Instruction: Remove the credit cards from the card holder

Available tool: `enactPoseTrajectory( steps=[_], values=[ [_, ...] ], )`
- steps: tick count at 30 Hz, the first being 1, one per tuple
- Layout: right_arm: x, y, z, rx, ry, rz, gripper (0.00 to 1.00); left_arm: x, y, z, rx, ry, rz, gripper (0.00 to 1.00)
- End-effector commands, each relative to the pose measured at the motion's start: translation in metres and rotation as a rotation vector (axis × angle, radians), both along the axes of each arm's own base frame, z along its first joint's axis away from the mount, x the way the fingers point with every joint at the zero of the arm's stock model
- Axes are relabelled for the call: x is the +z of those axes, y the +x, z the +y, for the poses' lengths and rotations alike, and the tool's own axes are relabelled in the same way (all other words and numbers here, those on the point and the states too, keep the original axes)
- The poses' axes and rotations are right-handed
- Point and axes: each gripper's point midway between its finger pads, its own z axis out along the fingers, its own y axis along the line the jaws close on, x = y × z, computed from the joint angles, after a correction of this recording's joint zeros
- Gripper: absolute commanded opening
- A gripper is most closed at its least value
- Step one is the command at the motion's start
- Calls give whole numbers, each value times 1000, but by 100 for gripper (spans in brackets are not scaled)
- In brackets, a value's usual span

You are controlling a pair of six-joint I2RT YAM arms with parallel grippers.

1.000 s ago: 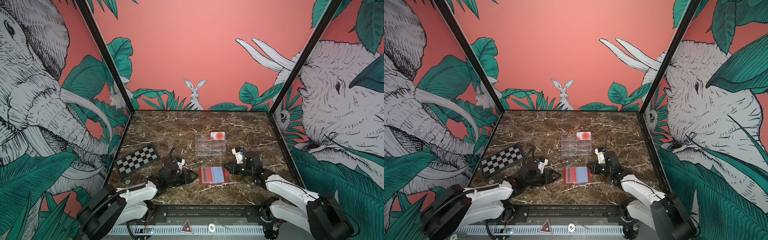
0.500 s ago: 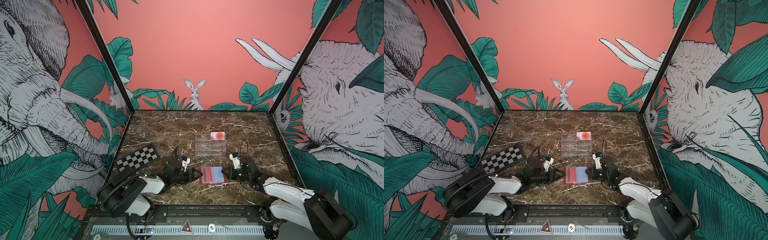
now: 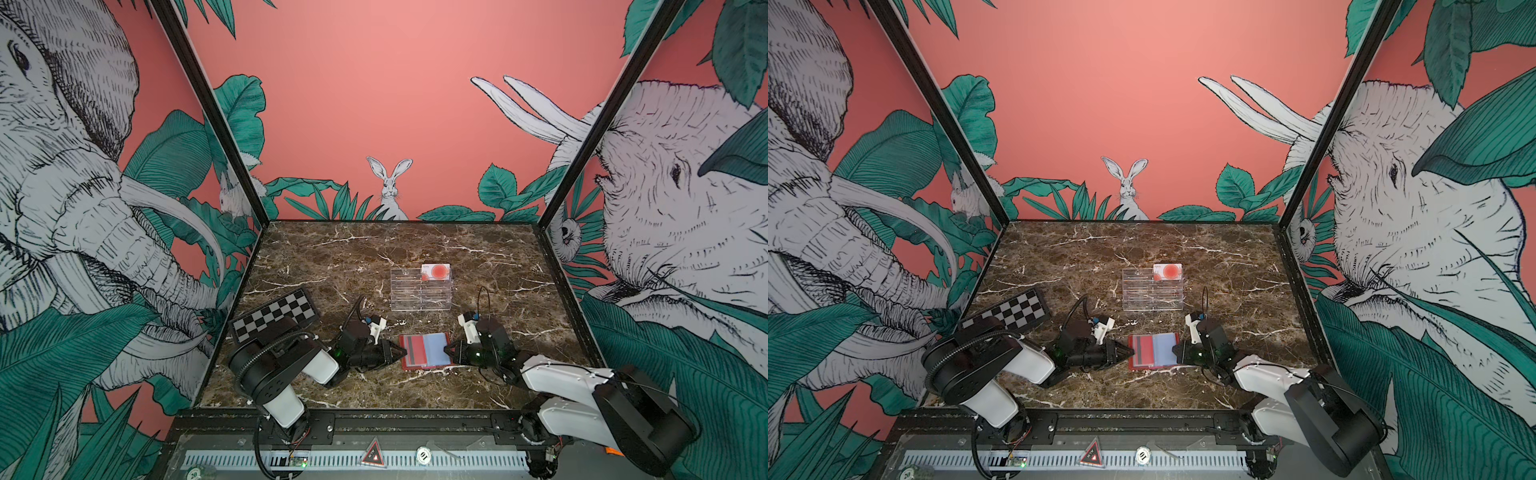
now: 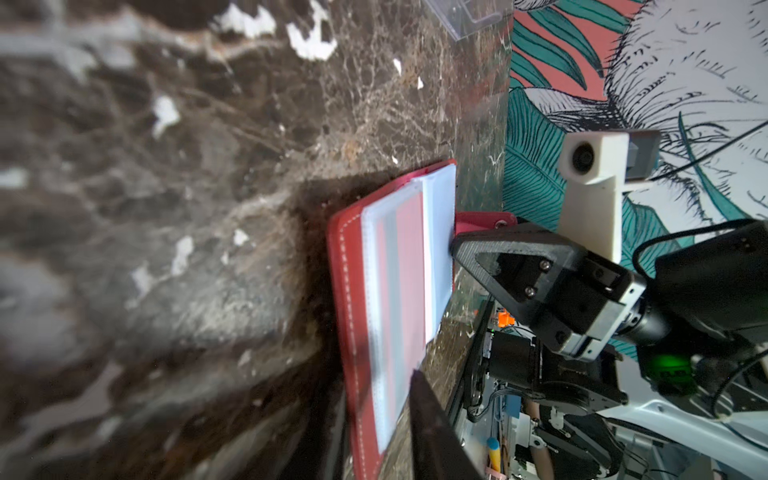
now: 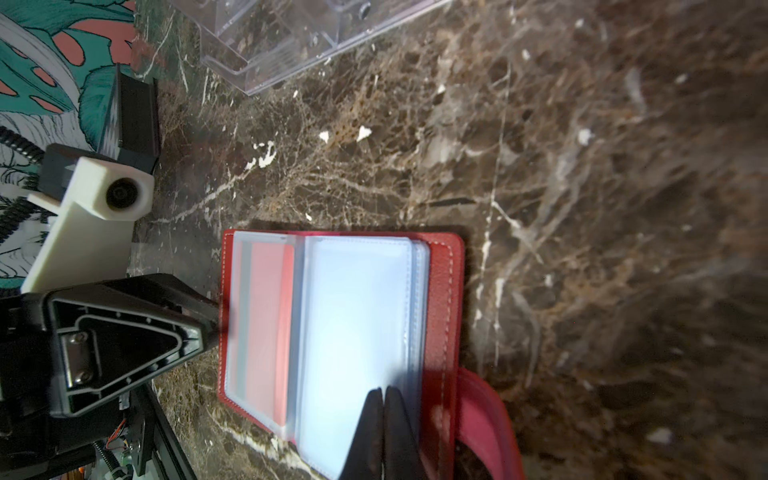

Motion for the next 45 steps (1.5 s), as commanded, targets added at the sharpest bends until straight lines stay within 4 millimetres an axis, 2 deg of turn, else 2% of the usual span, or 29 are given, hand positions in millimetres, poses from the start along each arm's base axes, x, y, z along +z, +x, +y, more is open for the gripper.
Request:
enactPoseTrajectory(
  steps=[1,5,15,20,25,26,28,31,37,42,45],
  values=[
    [-7,-1,-5,-14,-26,-3,0,16,1,-5,-3,-61,-45,18],
    [-9,-3,-6,-14,-32,0,0,19,1,-4,-2,-59,-61,16],
    [-8,-4,-8,-14,-36,-3,0,19,-3,-5,-21,-46,-72,1],
    [0,-1,-5,-16,-25,-12,2,22,-3,-6,-29,-47,-89,0],
    [15,4,-7,-21,-30,-63,20,22,-3,-6,-36,-37,-93,0],
    [19,4,-8,-18,-32,-75,26,22,-3,-5,-37,-34,-93,0],
    [29,6,-10,-8,-48,-110,46,25,-3,-6,-39,-36,-102,0],
    [45,8,-18,-15,-81,-178,68,27,-3,-5,-34,-31,-110,0],
    [79,16,-52,-119,-178,-365,96,31,-3,-4,-40,-25,-126,0],
    [105,13,-69,-164,-190,-462,98,33,-3,-5,-47,-28,-130,0],
    [106,10,-77,-188,-205,-451,98,34,-4,-5,-49,-29,-133,0]
  ],
)
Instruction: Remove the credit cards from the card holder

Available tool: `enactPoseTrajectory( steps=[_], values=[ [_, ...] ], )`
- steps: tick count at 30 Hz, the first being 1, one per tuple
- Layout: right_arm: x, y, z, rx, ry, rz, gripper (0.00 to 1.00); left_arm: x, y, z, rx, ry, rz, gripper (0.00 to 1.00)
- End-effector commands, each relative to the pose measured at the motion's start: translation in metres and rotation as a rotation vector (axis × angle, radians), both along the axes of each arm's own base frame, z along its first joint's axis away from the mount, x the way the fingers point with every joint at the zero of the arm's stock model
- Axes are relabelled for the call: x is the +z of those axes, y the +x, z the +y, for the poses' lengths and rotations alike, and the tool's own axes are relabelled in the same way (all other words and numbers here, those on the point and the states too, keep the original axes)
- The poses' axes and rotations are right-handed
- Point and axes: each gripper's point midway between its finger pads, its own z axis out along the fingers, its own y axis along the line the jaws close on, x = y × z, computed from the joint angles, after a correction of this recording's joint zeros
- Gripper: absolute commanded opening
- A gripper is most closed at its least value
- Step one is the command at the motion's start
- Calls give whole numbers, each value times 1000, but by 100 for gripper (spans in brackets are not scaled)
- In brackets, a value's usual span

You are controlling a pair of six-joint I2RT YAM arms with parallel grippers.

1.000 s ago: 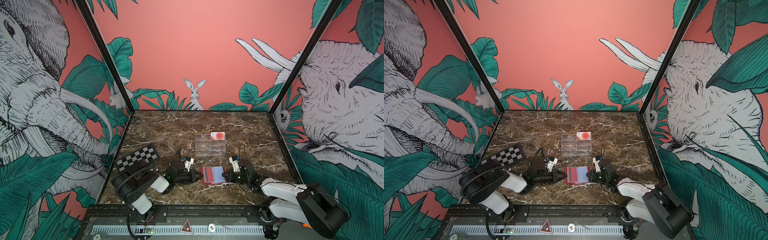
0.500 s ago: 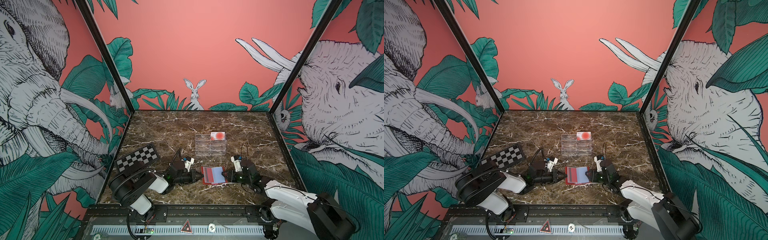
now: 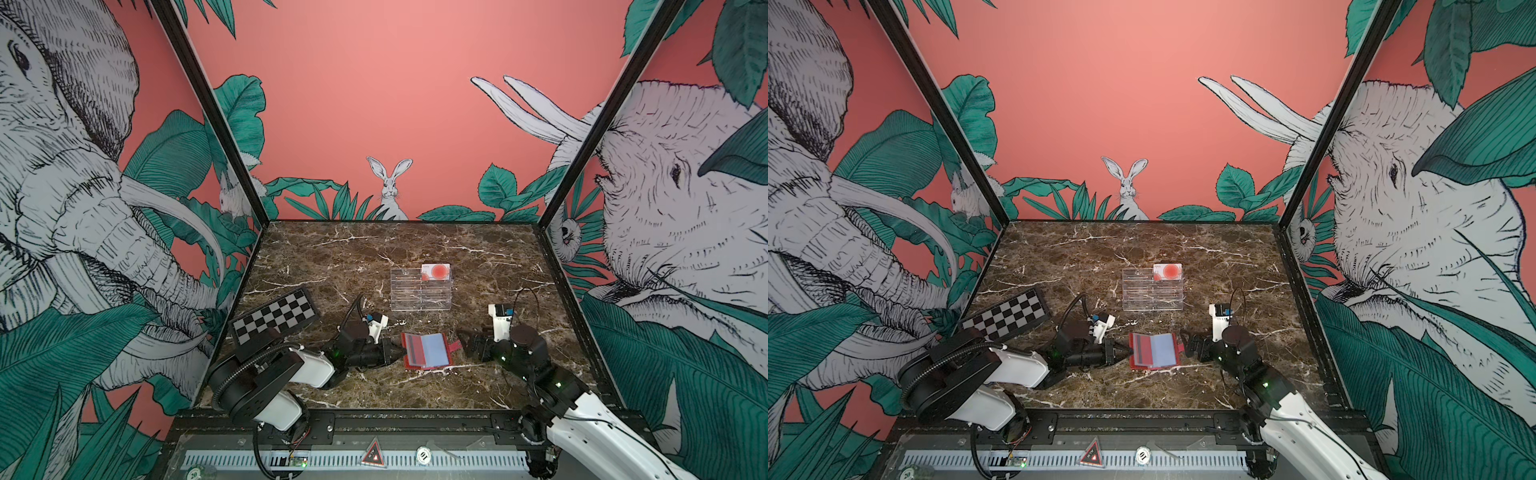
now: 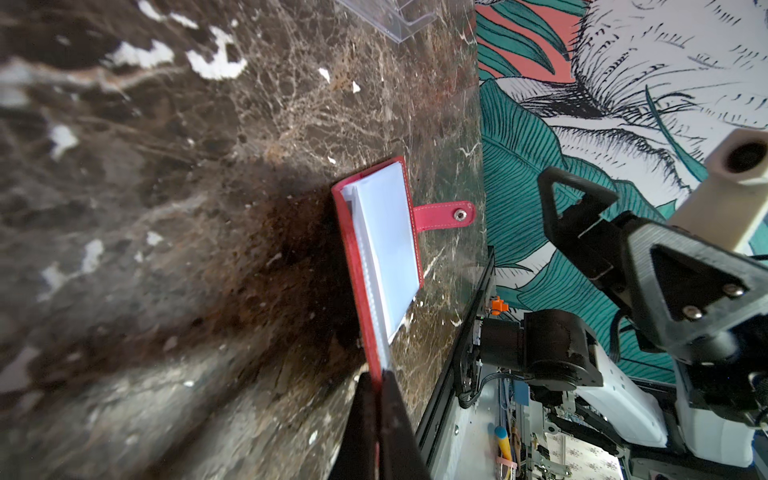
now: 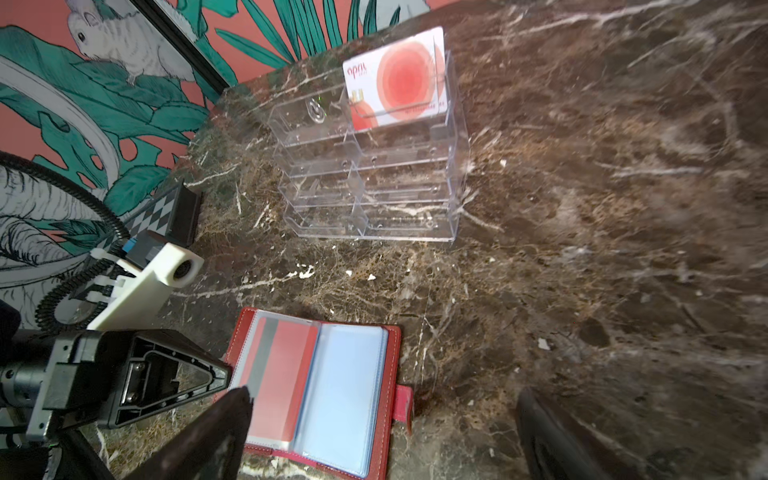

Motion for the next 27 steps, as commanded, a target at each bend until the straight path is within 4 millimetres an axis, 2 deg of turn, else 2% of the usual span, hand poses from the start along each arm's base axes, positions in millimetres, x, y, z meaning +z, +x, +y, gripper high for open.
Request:
enactPoseTrajectory(
  steps=[1,7,11,15,19,27],
  values=[
    [-2,-1,-14,-46,-62,18,98,11,1,-3,-12,-17,-36,0],
    [-4,-4,-3,7,-46,92,98,13,0,-1,-9,-7,-46,0],
    [6,-2,7,55,-12,53,98,13,1,0,-6,2,-49,0],
    [9,0,7,41,29,18,98,14,2,-2,-5,-4,-51,0],
    [0,2,10,36,37,84,98,16,3,-3,-2,-8,-54,0],
    [-35,2,36,104,39,278,94,17,2,-4,-9,-11,-59,0]
  ],
)
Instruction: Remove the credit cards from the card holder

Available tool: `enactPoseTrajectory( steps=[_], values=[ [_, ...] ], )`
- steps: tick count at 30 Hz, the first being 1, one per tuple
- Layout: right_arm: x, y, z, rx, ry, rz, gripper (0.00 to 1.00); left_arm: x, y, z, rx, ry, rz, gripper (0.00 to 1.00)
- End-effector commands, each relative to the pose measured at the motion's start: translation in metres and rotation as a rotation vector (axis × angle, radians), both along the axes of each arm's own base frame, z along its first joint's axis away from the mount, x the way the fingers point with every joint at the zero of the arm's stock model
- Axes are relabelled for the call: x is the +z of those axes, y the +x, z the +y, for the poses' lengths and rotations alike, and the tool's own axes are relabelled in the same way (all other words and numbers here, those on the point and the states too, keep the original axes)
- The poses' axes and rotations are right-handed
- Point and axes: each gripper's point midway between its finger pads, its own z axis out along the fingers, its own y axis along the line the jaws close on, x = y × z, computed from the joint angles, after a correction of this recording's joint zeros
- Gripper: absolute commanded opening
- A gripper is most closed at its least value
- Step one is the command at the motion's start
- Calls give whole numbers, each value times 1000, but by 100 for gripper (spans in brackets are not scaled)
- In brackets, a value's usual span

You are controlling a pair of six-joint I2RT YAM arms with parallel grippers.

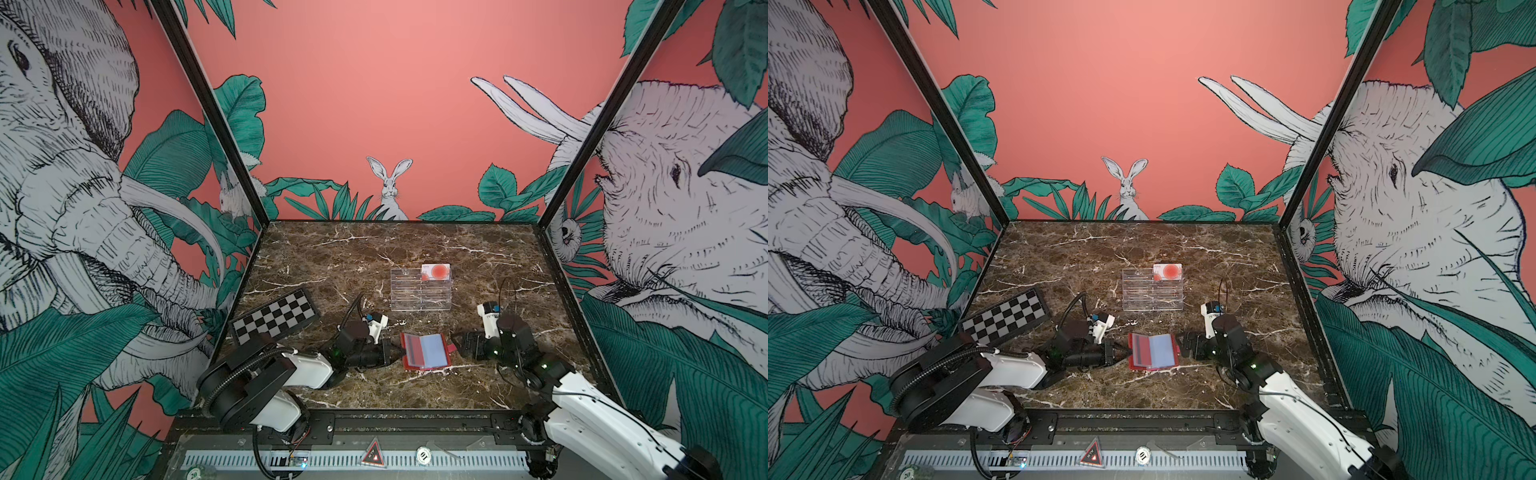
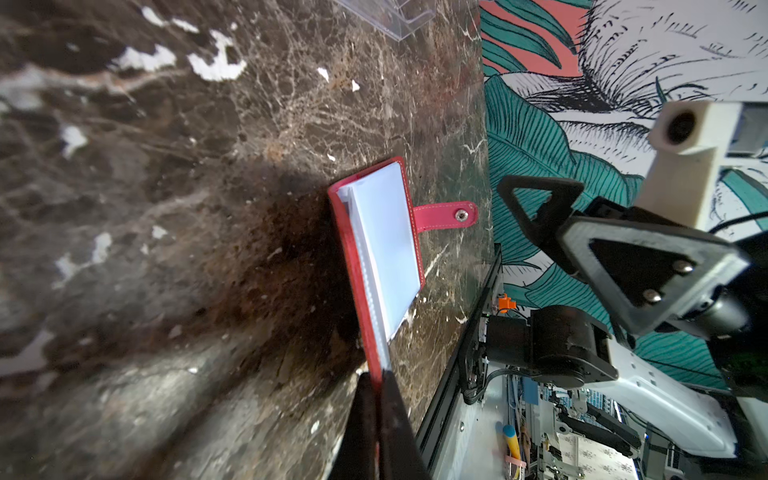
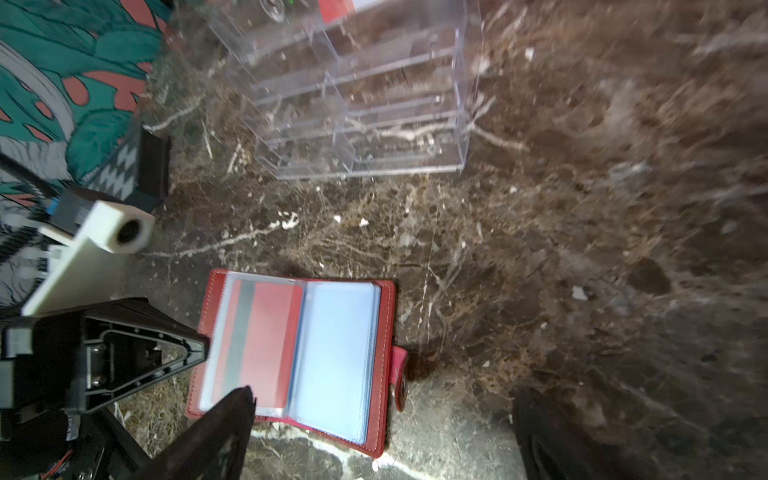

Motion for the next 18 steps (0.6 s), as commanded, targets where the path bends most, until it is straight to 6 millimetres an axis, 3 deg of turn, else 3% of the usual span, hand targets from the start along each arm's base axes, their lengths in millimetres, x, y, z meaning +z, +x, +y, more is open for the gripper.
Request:
enactPoseTrajectory(
  steps=[1,18],
  values=[
    [10,5,19,31,54,12,93,15,4,-6,-4,-34,-46,0],
    [5,-5,89,165,-114,46,92,17,3,-6,-4,-33,-52,0]
  ],
)
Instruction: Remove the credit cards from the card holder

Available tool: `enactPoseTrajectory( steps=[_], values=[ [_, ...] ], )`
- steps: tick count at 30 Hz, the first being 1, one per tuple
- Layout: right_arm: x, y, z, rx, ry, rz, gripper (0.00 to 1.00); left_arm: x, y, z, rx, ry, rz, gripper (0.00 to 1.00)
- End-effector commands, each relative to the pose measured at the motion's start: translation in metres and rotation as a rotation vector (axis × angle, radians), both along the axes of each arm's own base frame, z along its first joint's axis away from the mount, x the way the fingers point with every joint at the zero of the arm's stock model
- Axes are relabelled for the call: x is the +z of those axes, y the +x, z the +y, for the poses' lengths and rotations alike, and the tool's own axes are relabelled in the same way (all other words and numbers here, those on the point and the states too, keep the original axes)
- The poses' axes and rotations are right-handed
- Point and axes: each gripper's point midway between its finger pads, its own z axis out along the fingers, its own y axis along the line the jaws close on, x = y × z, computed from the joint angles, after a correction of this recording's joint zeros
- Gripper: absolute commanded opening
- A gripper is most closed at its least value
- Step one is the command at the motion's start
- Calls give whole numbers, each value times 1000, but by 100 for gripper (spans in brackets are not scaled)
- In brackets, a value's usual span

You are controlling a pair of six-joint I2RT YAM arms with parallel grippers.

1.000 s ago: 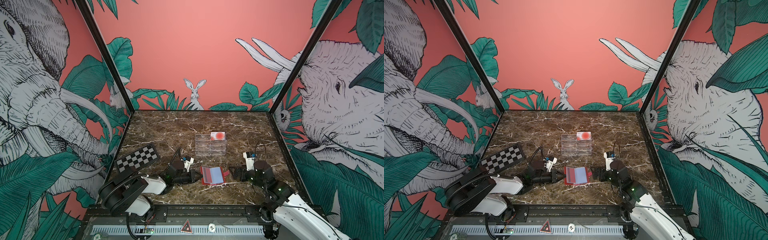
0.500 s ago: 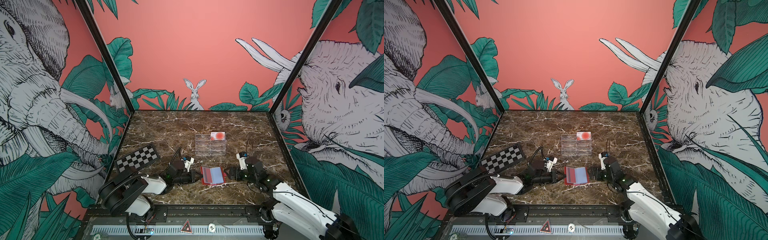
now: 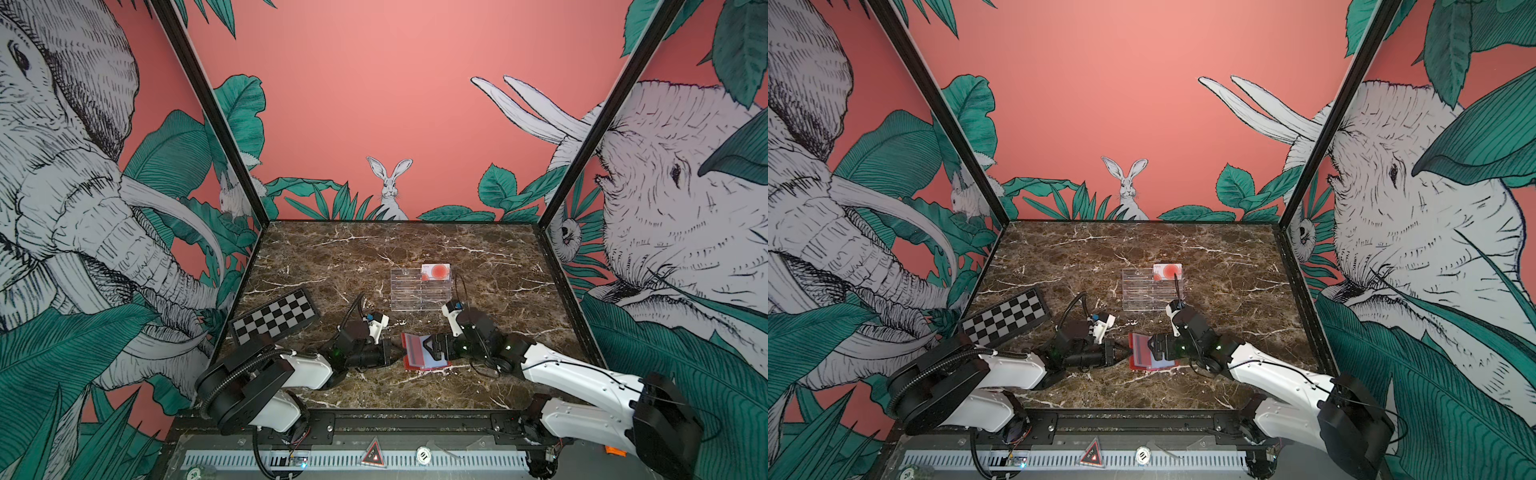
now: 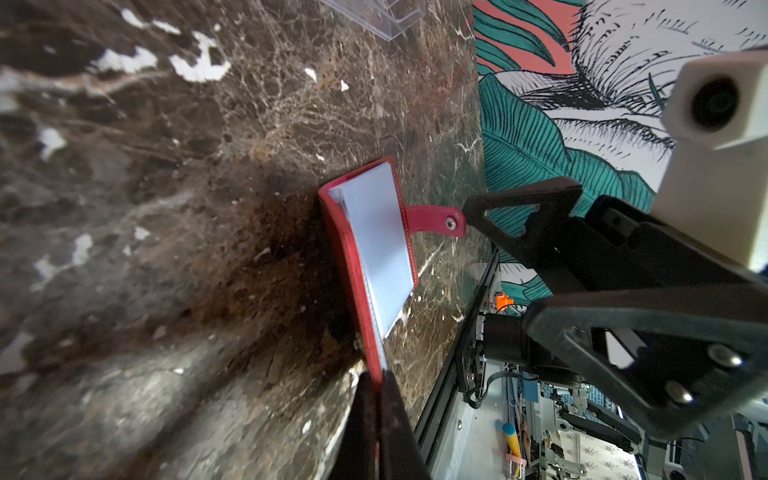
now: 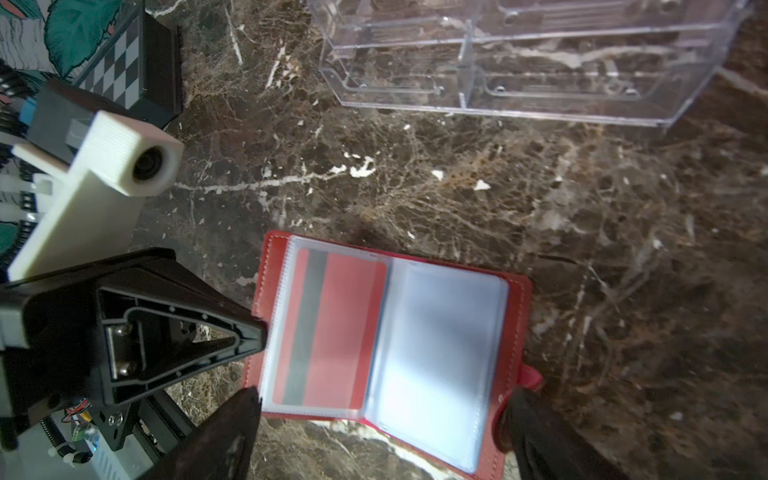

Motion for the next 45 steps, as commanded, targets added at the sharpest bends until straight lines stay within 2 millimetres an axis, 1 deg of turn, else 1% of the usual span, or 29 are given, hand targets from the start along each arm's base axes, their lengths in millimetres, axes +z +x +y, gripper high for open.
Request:
enactPoseTrajectory(
  steps=[1,9,18,23,29,35,39,45],
  values=[
    [0,6,9,-10,-48,-25,92,12,4,-4,1,-24,-39,0],
    [-11,7,36,32,-101,-10,91,14,3,-4,2,-28,-45,0],
    [-18,6,45,43,-109,3,89,14,3,-4,2,-25,-48,0],
    [-23,5,47,49,-119,12,89,13,3,-4,3,-24,-46,0],
    [-31,5,43,42,-147,21,87,13,3,-3,3,-23,-49,0],
    [-34,6,42,39,-161,26,83,13,2,-3,1,-22,-48,0],
    [-33,5,44,45,-151,30,82,13,2,-3,0,-23,-50,0],
    [-39,5,41,39,-189,41,80,14,2,-3,2,-25,-52,0]
  ],
)
